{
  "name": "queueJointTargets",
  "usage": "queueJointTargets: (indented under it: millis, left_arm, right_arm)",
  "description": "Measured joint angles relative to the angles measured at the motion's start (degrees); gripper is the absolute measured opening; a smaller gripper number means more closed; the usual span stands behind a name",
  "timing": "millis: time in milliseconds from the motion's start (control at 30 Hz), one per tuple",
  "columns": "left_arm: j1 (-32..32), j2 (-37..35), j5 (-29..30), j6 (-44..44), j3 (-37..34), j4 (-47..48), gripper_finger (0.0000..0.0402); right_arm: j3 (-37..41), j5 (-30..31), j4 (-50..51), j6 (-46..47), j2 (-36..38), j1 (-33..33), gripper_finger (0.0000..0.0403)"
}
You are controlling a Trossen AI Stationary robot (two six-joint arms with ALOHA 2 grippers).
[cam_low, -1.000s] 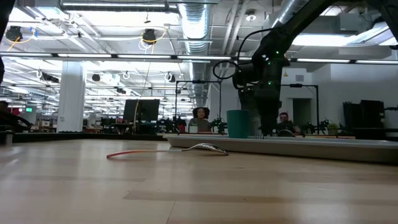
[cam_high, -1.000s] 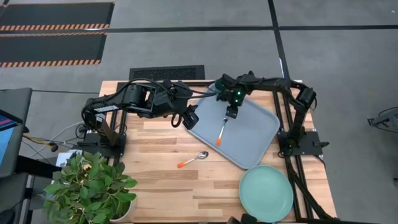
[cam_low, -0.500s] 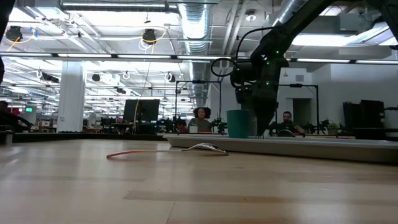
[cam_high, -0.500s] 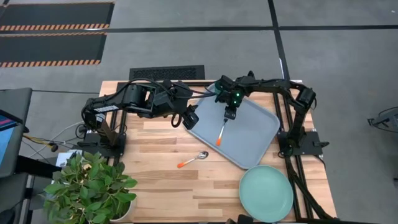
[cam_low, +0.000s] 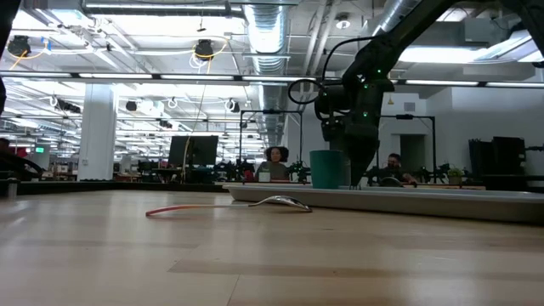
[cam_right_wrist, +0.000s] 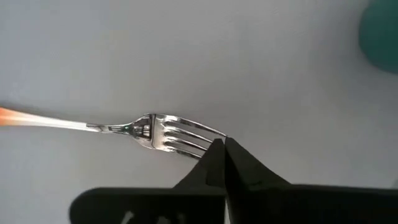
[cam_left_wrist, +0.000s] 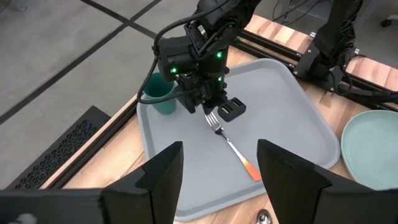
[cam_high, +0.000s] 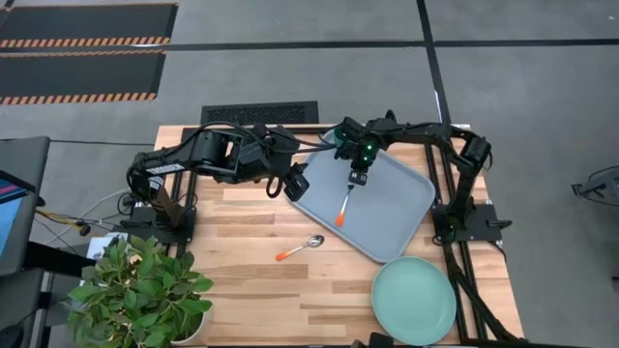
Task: Pick and place plate/cup/fork/spoon on tray
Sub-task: Put the orange fork to the right of the blue tray
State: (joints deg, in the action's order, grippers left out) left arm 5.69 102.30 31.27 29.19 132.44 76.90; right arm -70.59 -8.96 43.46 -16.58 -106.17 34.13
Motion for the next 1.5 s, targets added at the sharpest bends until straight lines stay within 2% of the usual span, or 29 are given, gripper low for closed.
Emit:
queueJointTargets:
  millis: [133, 500, 800, 900, 1000, 1200, 1300, 1400, 1500]
  left_arm:
    - [0.02, 0.00, 0.00, -0.02, 0.00, 0.17, 0.0194]
    - [0.02, 0.00, -0.03, 0.01, 0.00, 0.44, 0.0194]
    - [0.33, 0.00, -0.94, 0.02, 0.00, 0.43, 0.0194]
    - [0.67, 0.00, -0.92, 0.02, 0.00, 0.42, 0.0194]
    - [0.86, 0.00, -0.79, 0.02, 0.00, 0.41, 0.0194]
    - [0.85, 0.00, -0.74, 0.07, 0.01, 0.31, 0.0194]
    - [0.85, 0.00, -0.61, 0.50, 0.02, 0.31, 0.0194]
    - [0.85, 0.00, -0.59, 0.80, 0.02, 0.21, 0.0194]
    - [0.85, 0.00, -0.59, 1.15, 0.02, 0.11, 0.0194]
  right_arm:
    - [0.00, -0.01, 0.62, 0.03, 0.00, 0.00, 0.0018]
    - [0.02, 0.03, 7.84, -0.21, 0.33, 0.17, 0.0009]
    - [0.02, 0.03, 10.30, 0.41, 8.06, -0.38, 0.0005]
    - [1.44, 0.03, 8.35, 2.06, 11.14, -0.24, 0.0008]
    - [3.54, 0.23, 5.64, 4.90, 12.31, 0.34, 0.0034]
    - [9.64, 0.36, 0.09, 9.06, 10.60, 2.84, 0.0149]
    - [11.17, 0.20, -2.36, 10.01, 9.45, 3.17, 0.0193]
    - [11.69, -0.78, -4.09, 10.19, 8.77, 2.94, 0.0216]
    - [11.78, -1.51, -4.17, 10.16, 7.98, 2.35, 0.0218]
